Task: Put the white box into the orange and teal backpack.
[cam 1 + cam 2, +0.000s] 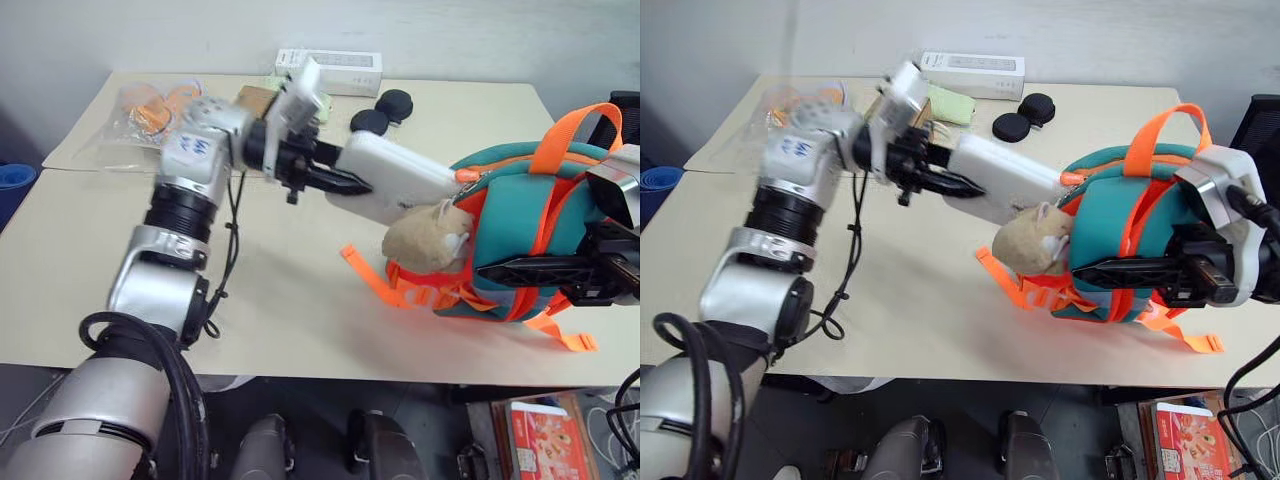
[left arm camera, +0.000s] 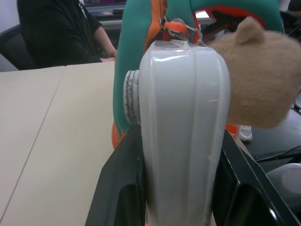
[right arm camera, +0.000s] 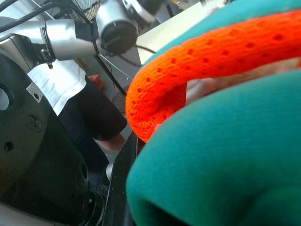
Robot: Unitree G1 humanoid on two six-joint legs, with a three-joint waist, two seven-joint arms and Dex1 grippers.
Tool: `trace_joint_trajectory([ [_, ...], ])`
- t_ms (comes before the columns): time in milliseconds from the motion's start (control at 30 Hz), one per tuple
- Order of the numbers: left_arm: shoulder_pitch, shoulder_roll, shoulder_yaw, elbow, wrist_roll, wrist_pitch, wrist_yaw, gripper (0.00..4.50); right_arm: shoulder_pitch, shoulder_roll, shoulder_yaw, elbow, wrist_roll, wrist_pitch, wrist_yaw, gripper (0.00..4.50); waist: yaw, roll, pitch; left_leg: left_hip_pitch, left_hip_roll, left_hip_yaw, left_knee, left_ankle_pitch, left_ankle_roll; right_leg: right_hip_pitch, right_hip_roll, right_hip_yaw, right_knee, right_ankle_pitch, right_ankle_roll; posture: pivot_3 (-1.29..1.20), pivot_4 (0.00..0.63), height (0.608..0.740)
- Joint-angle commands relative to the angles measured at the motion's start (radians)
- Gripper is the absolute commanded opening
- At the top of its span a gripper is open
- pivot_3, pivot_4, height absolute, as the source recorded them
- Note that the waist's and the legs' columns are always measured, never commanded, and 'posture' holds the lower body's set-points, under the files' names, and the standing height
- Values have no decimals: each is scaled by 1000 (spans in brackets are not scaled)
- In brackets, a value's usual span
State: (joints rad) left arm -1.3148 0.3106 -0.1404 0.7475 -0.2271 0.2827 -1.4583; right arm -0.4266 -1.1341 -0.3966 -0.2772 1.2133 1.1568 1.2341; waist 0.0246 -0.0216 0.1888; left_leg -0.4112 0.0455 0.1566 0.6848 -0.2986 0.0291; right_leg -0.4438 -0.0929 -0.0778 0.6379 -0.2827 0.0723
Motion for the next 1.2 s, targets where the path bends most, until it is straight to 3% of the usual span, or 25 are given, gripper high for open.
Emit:
trace_joint_trajectory([
  [33, -12, -97, -15, 41, 33, -84, 93, 1266, -17, 3, -39, -39, 46, -14, -19, 27, 0, 0, 0, 0, 0, 0, 0, 0, 0, 0, -1, 0, 0, 0, 0, 0, 150, 740],
  [333, -39, -326, -7, 161, 83, -154, 309, 1266, 0, 81, -51, -87, 65, -58, -165, 27, -4, 0, 0, 0, 0, 0, 0, 0, 1, 0, -2, 0, 0, 0, 0, 0, 150, 740],
  [467, -18, -275, 10, 118, 73, -120, 283, 2510, 31, 107, -64, -108, 71, -75, -217, 0, -8, 0, 0, 1, 1, 0, -1, 0, 0, 0, -2, 0, 0, 0, 0, 0, 150, 740],
  [667, 55, -64, 41, -72, 23, -5, 159, 4339, 100, 119, -93, -144, 102, -85, -244, 0, -25, 0, 0, 1, 2, 0, -1, 1, -1, 0, -1, 0, 1, 0, 0, 0, 150, 740],
  [700, 70, -16, 50, -118, 6, 25, 126, 4475, 111, 119, -97, -147, 104, -86, -245, 0, -25, 0, 0, 1, 2, 0, -1, 1, -1, 0, -1, 0, 1, 0, 0, 0, 150, 740],
  [800, 106, 120, 82, -274, -68, 147, 34, 4475, 126, 116, -100, -145, 111, -90, -252, 0, -26, 0, 0, 1, 2, 0, -1, 1, -1, 0, 0, 0, 1, 0, 0, 0, 150, 740],
  [933, 123, 187, 116, -466, -194, 322, 7, 4475, 135, 118, -105, -148, 132, -89, -265, 0, -18, 0, 0, 1, 1, -1, -1, 1, -1, 0, 0, 0, 1, 0, 0, 0, 150, 740],
  [1033, 133, 156, 112, -551, -215, 361, 85, 4475, 138, 121, -102, -154, 142, -91, -274, 0, -5, 0, 0, 2, -1, -2, 0, 1, 1, 3, 0, 0, 1, 0, 1, 0, 150, 740],
  [1200, 185, 60, -26, -587, -65, 209, 236, 4475, 150, 122, -114, -164, 173, -89, -292, 0, -1, 0, 0, 7, -2, -7, 0, 1, 2, 14, -1, 1, -4, 1, 2, 0, 150, 740],
])
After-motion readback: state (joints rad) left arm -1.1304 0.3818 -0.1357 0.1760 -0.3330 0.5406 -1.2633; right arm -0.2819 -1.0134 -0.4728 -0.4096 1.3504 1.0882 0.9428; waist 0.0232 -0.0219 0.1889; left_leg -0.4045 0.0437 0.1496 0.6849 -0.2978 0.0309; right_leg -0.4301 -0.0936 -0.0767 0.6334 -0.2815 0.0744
